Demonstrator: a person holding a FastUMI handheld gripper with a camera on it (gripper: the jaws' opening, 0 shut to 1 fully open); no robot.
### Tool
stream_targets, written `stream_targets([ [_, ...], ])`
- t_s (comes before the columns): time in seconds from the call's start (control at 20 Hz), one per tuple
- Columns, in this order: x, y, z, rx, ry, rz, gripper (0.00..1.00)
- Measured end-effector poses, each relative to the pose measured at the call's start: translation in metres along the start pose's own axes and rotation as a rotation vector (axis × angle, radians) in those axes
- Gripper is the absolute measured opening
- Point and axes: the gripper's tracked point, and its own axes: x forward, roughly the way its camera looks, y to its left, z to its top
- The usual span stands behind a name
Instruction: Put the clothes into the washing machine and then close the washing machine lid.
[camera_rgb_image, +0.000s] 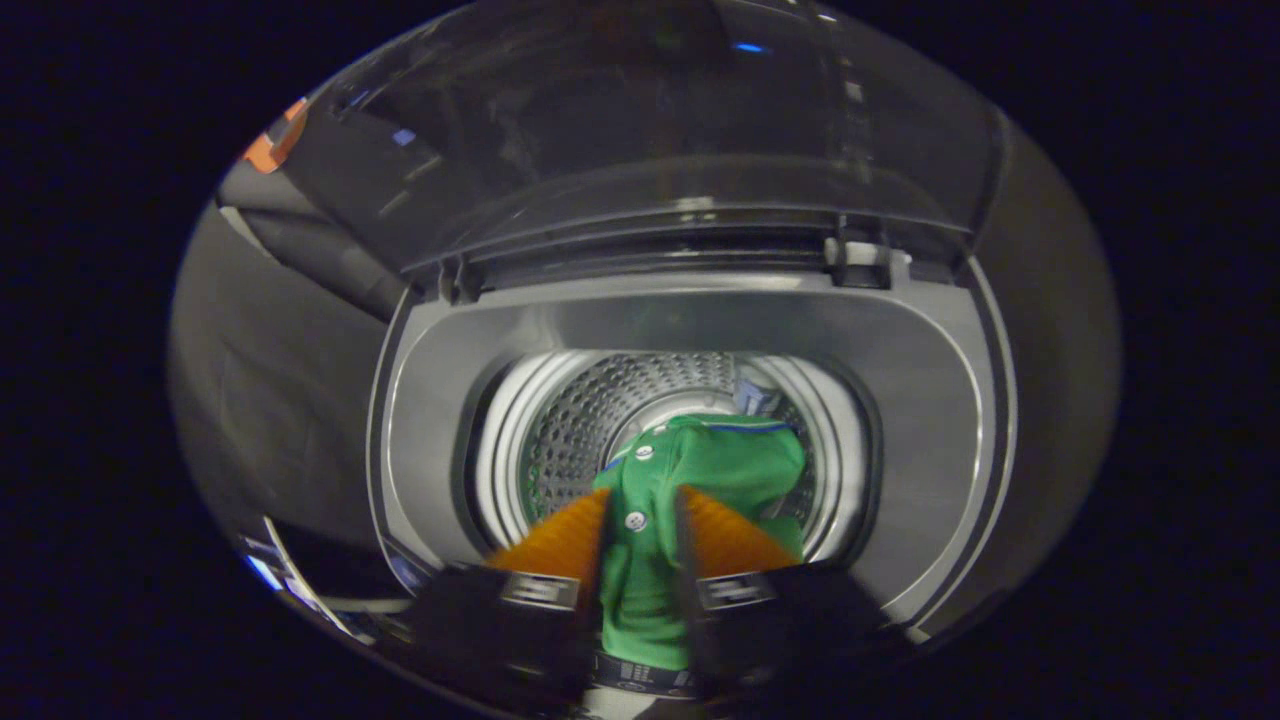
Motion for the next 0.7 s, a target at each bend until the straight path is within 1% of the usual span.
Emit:
stream_targets([
  [0.05, -0.002, -0.005, 0.006, -0.029, -0.033, -0.033, 0.76],
  [0.1, -0.007, -0.005, 0.013, -0.056, -0.054, -0.044, 0.99],
  [0.15, -0.013, -0.002, 0.014, -0.087, -0.053, -0.047, 0.98],
  [0.25, -0.022, 0.0, 0.016, -0.143, -0.061, -0.046, 0.98],
  [0.4, -0.037, 0.01, 0.023, -0.169, -0.096, -0.024, 0.98],
  [0.55, -0.065, 0.021, 0.028, -0.179, -0.15, 0.014, 0.97],
  [0.7, -0.11, 0.027, 0.042, -0.204, -0.22, 0.032, 0.98],
])
